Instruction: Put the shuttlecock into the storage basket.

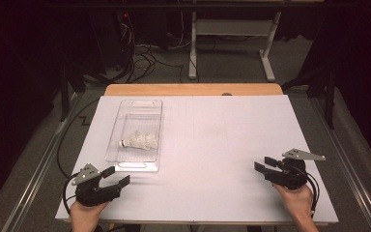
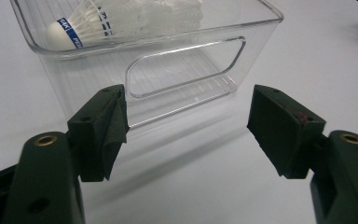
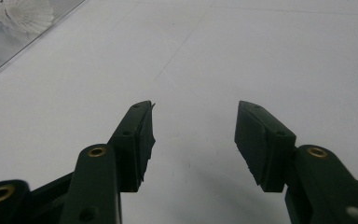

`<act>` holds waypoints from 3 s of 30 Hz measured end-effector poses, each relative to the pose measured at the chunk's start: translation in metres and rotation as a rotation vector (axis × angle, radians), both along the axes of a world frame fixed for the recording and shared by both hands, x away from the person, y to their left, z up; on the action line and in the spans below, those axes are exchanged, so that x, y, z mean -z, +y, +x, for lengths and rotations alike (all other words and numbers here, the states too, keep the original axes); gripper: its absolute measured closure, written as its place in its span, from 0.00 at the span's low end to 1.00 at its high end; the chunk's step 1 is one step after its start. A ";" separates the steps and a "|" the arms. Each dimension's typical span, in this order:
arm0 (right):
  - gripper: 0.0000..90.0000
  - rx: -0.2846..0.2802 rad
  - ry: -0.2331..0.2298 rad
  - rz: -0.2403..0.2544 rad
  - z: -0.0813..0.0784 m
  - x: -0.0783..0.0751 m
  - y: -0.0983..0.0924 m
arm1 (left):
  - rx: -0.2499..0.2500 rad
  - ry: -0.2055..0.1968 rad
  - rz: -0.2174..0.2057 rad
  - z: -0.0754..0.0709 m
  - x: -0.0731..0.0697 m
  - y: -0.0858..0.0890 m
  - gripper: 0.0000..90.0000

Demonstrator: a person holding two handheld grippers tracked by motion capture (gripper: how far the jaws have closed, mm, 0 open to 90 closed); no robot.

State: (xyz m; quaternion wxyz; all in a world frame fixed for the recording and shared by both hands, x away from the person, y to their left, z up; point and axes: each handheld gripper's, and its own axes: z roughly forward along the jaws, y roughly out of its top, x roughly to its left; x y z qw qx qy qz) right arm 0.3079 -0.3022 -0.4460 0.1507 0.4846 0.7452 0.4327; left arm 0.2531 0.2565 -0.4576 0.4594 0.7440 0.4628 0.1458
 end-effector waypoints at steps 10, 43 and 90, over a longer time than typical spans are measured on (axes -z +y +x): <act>0.51 0.005 -0.030 0.014 -0.010 0.002 -0.007 | -0.003 0.001 -0.002 0.000 0.000 0.000 0.33; 0.47 0.048 -0.061 0.055 -0.031 0.012 -0.028 | -0.004 0.011 -0.006 -0.001 0.001 0.001 0.33; 0.46 0.056 -0.066 0.068 -0.037 0.014 -0.033 | 0.002 0.024 -0.013 -0.001 0.001 0.003 0.32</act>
